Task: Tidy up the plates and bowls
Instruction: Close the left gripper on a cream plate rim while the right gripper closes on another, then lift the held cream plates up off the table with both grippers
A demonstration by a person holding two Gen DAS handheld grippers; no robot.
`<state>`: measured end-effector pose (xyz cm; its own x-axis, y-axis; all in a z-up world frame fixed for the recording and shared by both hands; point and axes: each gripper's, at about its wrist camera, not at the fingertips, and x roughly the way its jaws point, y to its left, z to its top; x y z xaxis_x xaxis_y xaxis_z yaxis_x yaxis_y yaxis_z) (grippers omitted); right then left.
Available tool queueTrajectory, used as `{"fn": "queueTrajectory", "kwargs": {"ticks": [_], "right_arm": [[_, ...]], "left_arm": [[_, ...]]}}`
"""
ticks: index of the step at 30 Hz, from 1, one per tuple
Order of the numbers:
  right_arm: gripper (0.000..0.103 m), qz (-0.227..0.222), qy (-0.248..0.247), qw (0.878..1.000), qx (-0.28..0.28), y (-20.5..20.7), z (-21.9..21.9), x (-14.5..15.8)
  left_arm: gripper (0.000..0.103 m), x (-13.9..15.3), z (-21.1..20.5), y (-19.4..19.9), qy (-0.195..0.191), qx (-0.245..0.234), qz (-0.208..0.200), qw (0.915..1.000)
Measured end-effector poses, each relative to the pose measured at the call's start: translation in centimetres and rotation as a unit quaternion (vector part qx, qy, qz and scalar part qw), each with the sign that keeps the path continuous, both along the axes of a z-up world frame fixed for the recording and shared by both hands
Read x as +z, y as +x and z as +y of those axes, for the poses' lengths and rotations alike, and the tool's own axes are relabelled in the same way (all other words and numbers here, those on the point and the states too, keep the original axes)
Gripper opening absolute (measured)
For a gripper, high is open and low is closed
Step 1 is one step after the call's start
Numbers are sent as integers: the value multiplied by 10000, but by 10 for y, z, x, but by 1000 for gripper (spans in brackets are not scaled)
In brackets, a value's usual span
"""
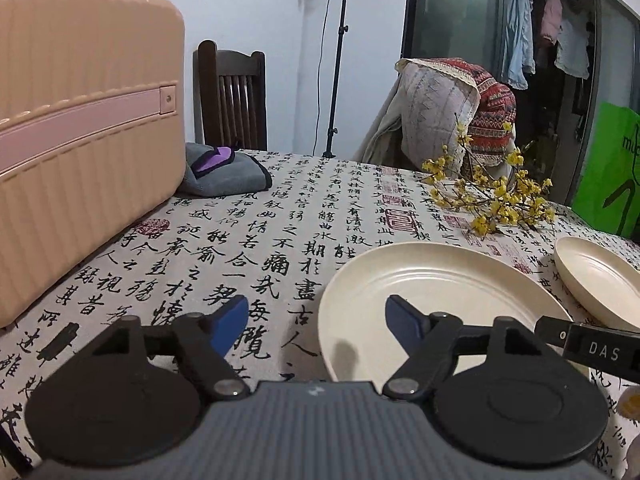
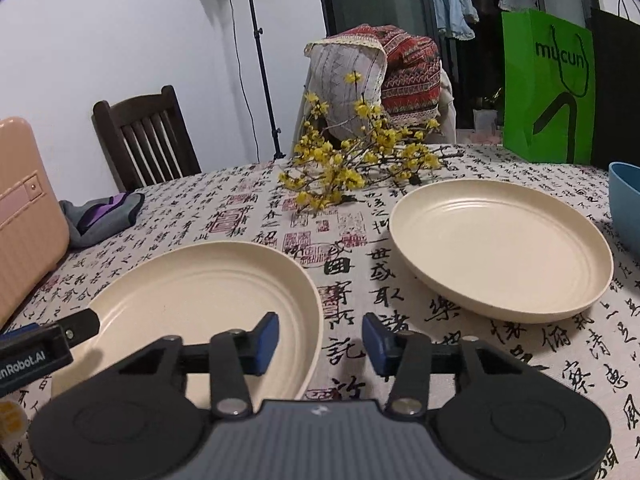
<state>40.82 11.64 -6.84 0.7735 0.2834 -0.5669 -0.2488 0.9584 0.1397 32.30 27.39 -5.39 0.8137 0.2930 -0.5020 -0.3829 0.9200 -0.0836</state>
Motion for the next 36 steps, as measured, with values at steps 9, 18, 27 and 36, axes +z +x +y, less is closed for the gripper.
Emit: {"fn": "queueTrajectory", "kwargs": {"ticks": [9,18,27,36], "right_arm": [[29,125,-37,9999,29,3,3,-3],[17,56,-129,9998,164,0,8,-2],[17,21,-191,9997,166,-1,9,-1],[15,-79,-318,9993,186,-5,13,0]], "left_arm": [[61,-3,-1,3,-30,-69,71,9999],[40,-5,0,6,-141,-113,167,9997],[25,-6,-1,8,-163,-193,208,9995],[21,-7,-1,8,-164,-195,240,9994]]}}
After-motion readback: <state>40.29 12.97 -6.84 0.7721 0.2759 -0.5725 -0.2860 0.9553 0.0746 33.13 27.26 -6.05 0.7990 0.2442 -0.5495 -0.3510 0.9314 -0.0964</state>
